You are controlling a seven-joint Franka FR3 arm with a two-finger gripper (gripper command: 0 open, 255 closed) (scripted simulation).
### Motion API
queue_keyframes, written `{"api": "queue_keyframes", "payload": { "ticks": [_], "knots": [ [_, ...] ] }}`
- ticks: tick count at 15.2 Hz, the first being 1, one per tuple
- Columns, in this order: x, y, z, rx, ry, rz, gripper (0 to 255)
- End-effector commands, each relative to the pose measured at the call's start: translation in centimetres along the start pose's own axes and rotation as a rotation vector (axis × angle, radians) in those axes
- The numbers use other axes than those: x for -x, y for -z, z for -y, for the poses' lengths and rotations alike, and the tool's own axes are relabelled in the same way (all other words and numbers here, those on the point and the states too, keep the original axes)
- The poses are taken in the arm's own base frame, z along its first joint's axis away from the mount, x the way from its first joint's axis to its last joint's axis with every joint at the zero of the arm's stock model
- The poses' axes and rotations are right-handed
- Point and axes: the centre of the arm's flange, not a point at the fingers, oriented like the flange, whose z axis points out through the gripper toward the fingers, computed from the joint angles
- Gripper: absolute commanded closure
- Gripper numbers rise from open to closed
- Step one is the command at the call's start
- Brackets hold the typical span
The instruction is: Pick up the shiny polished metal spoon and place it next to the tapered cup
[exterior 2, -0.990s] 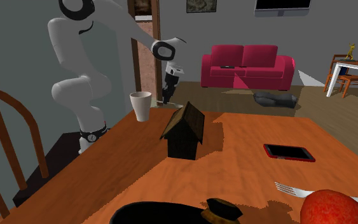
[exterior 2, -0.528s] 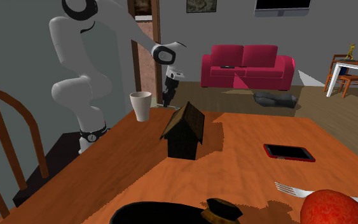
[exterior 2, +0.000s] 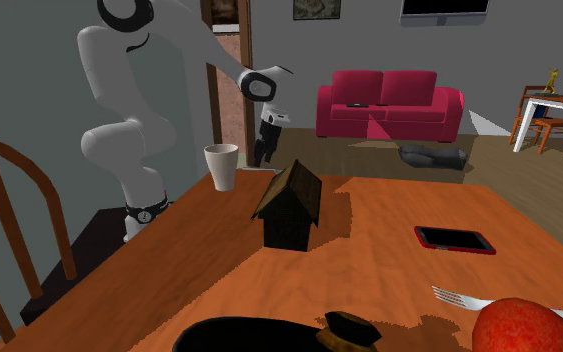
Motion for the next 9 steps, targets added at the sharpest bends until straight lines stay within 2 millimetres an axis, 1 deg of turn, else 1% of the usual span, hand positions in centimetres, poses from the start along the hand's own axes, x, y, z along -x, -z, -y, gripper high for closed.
{"api": "queue_keyframes", "payload": {
  "ticks": [1, 4, 5, 9],
  "knots": [
    [0.0, 0.0, 0.0, 0.000, 0.000, 0.000, 0],
    [0.0, 4.0, 0.0, 0.000, 0.000, 0.000, 0],
    [0.0, 5.0, 0.0, 0.000, 0.000, 0.000, 0],
    [0.0, 5.0, 0.0, 0.000, 0.000, 0.000, 0]
  ]
}}
